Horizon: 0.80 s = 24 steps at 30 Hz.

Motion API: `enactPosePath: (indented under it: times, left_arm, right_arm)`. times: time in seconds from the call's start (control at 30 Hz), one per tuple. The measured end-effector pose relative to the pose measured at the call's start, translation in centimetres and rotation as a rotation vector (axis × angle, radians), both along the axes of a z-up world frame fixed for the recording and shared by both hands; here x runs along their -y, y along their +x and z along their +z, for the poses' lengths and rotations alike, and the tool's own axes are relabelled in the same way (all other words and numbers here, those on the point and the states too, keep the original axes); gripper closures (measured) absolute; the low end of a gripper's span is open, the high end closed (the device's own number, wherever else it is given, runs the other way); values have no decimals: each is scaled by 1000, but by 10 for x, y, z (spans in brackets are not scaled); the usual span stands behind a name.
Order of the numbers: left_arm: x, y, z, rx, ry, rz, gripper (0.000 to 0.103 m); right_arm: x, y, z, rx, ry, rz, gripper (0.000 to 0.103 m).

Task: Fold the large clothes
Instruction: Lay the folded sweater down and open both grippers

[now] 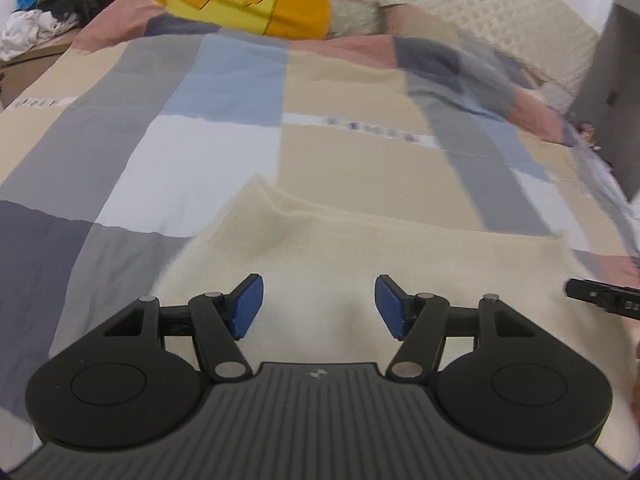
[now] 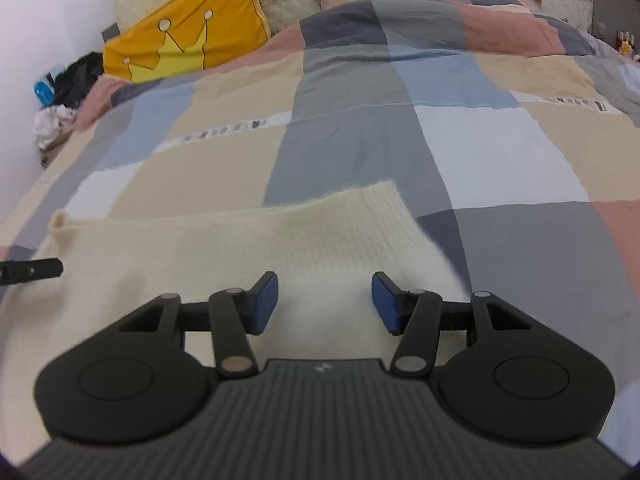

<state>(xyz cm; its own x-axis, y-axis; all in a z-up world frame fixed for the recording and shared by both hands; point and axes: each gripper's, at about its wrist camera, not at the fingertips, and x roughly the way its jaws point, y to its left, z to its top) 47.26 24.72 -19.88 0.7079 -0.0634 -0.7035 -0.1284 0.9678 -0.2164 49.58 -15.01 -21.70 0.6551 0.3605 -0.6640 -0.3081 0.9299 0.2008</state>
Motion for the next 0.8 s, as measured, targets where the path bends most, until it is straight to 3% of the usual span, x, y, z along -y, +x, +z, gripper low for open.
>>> enactPosePath:
  times: [0.3,0.43,0.6,0.73,0.8]
  left_arm:
    - [49,-90,75,67,-43,-62,36]
    - [70,-137,95,100,-86,-79,36]
    - [93,-196,103,130,-153,-104,36]
    - [109,-237,94,135,-210,-94,36]
    - [111,-254,83,141,-274,-86,36]
  right_arm:
    - [8,-84,68,77,59,27,48]
    - [14,-126,89,101,80,39,48]
    - [23,-176,96,75,157,28,48]
    - [28,-213,95,62,226,28,48]
    - [33,-227,92,55,272,14,48]
